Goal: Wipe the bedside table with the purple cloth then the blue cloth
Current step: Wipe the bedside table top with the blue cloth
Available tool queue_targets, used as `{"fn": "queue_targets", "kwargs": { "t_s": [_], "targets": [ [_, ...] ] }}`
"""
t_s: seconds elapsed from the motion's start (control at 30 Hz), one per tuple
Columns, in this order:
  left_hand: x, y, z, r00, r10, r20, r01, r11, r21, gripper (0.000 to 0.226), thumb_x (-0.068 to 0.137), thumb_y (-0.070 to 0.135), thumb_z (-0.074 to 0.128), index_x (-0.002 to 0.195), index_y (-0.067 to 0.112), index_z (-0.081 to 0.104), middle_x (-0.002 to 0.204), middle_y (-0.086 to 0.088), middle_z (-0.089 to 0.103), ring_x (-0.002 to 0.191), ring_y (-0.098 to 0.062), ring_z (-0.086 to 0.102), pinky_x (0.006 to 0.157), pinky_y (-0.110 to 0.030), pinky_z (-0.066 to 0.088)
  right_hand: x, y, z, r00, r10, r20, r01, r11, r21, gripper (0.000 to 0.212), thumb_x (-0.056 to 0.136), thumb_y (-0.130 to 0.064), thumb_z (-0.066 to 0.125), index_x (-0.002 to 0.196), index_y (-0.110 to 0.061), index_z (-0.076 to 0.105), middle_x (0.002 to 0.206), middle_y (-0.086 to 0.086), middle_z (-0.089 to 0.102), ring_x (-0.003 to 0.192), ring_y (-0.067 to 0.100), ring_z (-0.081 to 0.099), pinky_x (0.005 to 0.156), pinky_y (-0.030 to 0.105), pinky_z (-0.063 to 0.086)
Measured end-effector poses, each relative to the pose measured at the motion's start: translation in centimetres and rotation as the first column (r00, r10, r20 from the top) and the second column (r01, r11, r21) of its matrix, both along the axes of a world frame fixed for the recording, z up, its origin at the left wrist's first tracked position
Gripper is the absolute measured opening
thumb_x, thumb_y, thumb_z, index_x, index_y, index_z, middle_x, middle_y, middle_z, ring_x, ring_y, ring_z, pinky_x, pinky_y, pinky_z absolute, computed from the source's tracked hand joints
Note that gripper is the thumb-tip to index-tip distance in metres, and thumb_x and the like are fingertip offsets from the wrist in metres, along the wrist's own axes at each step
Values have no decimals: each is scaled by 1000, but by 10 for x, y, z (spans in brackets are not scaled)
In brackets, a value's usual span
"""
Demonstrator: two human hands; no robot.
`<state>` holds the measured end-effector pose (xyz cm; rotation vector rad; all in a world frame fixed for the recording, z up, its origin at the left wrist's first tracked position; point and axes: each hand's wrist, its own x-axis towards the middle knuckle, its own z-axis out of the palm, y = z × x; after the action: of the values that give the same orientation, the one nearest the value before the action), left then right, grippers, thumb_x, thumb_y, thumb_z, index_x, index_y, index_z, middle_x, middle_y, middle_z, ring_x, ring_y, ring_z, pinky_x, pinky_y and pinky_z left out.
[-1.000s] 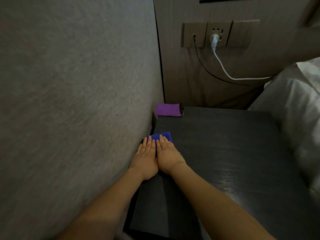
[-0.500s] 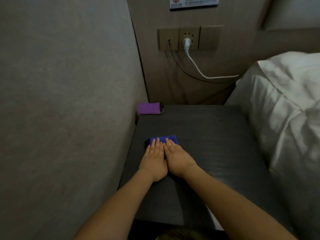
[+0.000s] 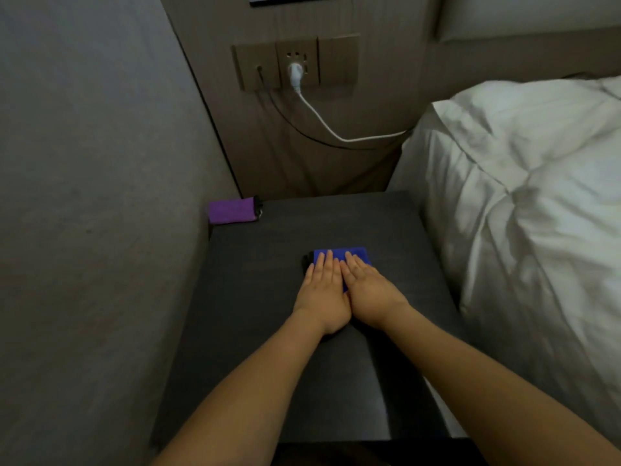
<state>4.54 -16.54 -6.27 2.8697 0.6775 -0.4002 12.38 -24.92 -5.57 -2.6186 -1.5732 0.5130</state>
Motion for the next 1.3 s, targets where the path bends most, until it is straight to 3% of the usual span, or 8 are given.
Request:
{"fn": "queue_targets", "kwargs": {
  "t_s": [0.33, 0.47, 0.53, 0.63, 0.77, 0.87, 0.97, 1.3],
  "targets": [
    [55, -73, -6, 983, -175, 52, 175, 985, 15, 66, 100, 33, 23, 152, 1, -2, 161, -16, -8, 149, -26, -11, 121, -39, -6, 41, -82, 2, 988, -141, 56, 144, 987, -68, 58, 100, -23, 27, 148, -3, 2, 159, 16, -1, 148, 22, 1, 120, 29, 0],
    [55, -91, -6, 977, -205, 51, 204, 979, 20, 66, 100, 33, 24, 152, 1, -2, 161, -16, -8, 149, -26, -12, 122, -39, -7, 37, -101, 5, 980, -194, 53, 199, 974, -106, 78, 78, -36, -1, 147, 0, 4, 158, 19, 1, 148, 25, 3, 120, 30, 0],
    [53, -96, -5, 973, -226, 48, 225, 974, 22, 65, 100, 32, 24, 151, 1, -3, 161, -16, -9, 149, -26, -13, 121, -39, -8, 34, -103, 1, 973, -218, 78, 222, 973, -62, 78, 77, -33, 12, 144, 7, 18, 154, 25, 14, 145, 32, 19, 119, 35, 13],
    [47, -99, -6, 966, -253, 48, 252, 968, 24, 65, 100, 32, 24, 151, 2, -5, 161, -15, -10, 149, -26, -13, 121, -38, -9, 32, -104, -7, 963, -245, 114, 250, 968, -32, 65, 71, -28, 31, 111, 14, 61, 122, 27, 58, 108, 36, 64, 89, 42, 52],
    [36, -97, -6, 959, -279, 43, 278, 960, 24, 66, 99, 29, 25, 151, 3, -6, 160, -15, -12, 148, -25, -14, 119, -37, -11, 17, -102, -6, 974, -203, 101, 208, 977, -37, 95, 65, -38, -6, 140, 11, 23, 151, 23, 18, 141, 40, 25, 116, 49, 24],
    [30, -93, -4, 958, -286, 35, 285, 958, 30, 69, 97, 27, 28, 151, 3, -6, 160, -14, -13, 148, -24, -15, 118, -36, -11, 12, -96, -3, 965, -218, 145, 224, 974, -26, 99, 59, -34, -10, 139, 13, 26, 150, 24, 17, 139, 42, 30, 114, 49, 29],
    [23, -87, -2, 960, -278, 31, 277, 960, 25, 71, 95, 25, 30, 151, 4, -6, 160, -14, -13, 148, -23, -15, 118, -35, -11, 4, -93, -5, 974, -204, 98, 215, 969, -123, 101, 56, -35, -19, 145, 6, 4, 155, 27, 2, 146, 36, 7, 121, 42, 10],
    [-16, -35, 6, 972, -233, 15, 232, 972, 39, 72, 96, 29, 31, 151, 5, -8, 160, -13, -15, 148, -22, -17, 117, -34, -12, -29, -36, -2, 982, -159, 105, 176, 969, -175, 57, 100, -22, 20, 147, 1, -2, 158, 21, -4, 148, 29, -3, 122, 38, 4]
  ]
}}
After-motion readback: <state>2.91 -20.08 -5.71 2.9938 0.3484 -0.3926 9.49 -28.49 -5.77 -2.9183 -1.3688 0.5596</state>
